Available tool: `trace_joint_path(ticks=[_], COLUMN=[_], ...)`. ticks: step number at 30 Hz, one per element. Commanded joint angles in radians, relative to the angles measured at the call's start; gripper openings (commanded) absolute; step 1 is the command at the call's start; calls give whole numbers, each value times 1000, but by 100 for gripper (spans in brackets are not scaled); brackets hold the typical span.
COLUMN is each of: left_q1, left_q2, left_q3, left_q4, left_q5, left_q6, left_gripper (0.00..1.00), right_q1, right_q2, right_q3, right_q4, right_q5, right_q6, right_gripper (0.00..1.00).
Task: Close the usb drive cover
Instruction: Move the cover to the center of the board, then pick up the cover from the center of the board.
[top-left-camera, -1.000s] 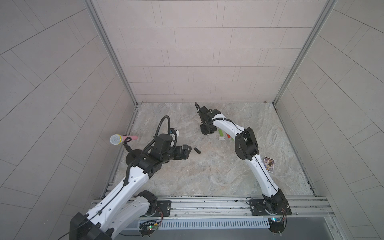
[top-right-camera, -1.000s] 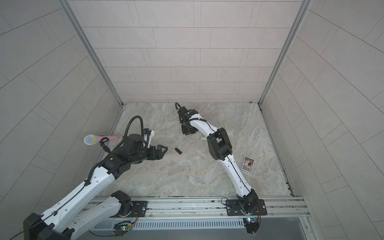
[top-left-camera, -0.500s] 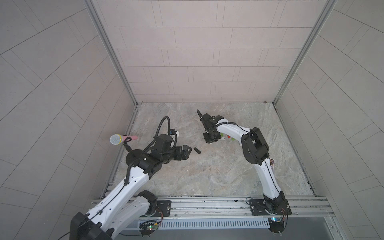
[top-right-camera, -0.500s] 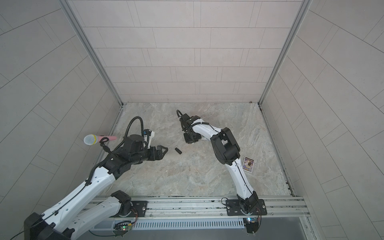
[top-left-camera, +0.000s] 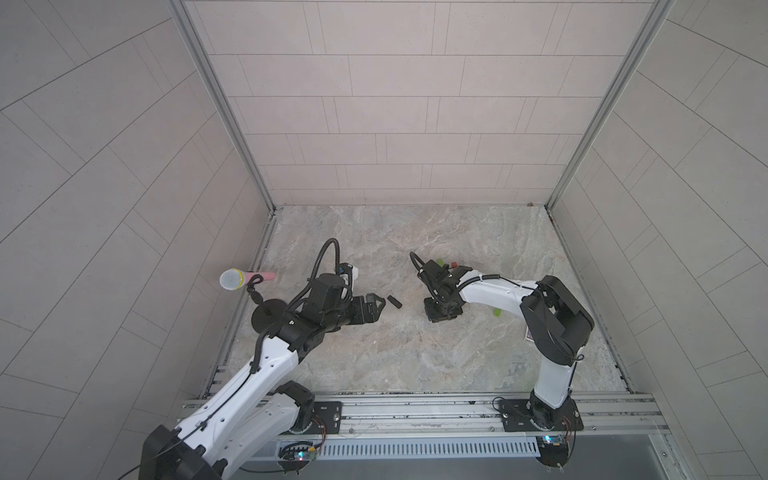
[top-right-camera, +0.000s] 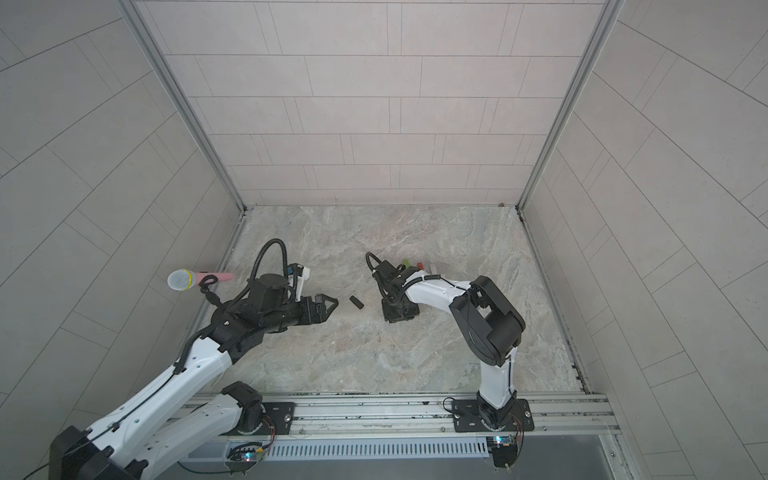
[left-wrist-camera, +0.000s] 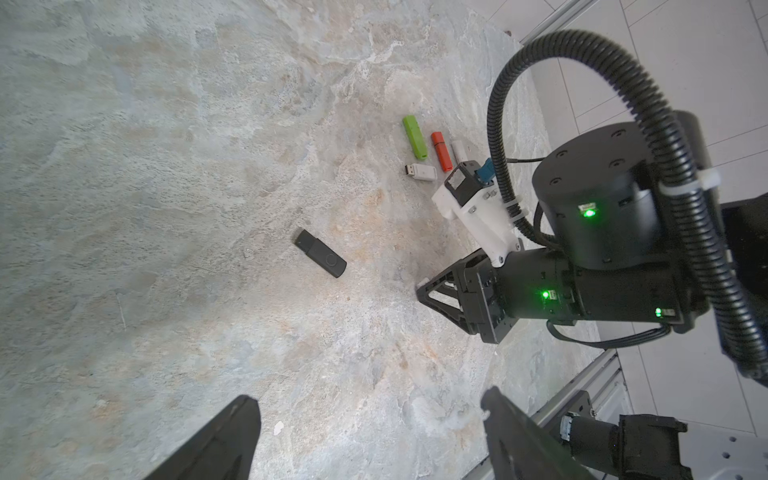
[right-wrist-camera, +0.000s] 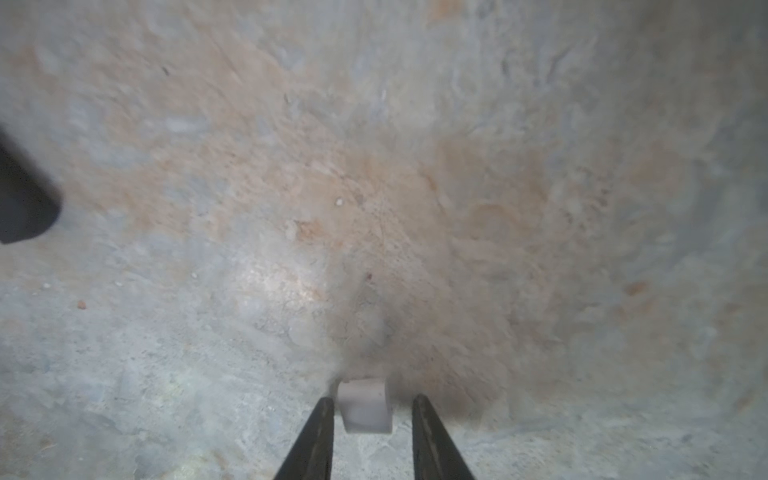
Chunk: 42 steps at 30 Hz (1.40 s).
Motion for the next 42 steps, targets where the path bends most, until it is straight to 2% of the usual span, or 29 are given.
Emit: trace_joint_path(ticks=[1,5,16,22,26,29,31,34,37,42], left_q1=[7,7,8,6,7,7,7,8,7,8], left_q2=[6,23,27,27,20,10,-1,-17,-38,-78], left_q3=[-7,0,-9,-10,-12,-11,-15,-26,-40,-56], left_q4=[47,59,69,67,63,55,52,50,50,40], left_q5=[11,28,33,34,34,28,19,5,-19,-52], left_q6=[-22,-30,-54,-55,-52,-45,-39,-32,-32,-18], left_gripper=[91,91,91,91,91,91,91,91,91,91], right_q1=[3,8,54,66,72,64,58,55,29,24], right_q2=[-20,-15,-69,-96,-142,-168,-179,-173,-141,-80], right_q3=[3,31,7,17,26,20,-11,-43,-36,-3], right_q4=[19,-19,-7,-45,-45,-28,-14,-10,-50,-92], right_q5=[-30,-64,-80,-13,75,112,85,111,57,12], right_q6=[9,1,82,34,-150,-423,-653,-898,-1027,-1107], right_gripper=[35,35,36,36,37,37,38,39,40,40])
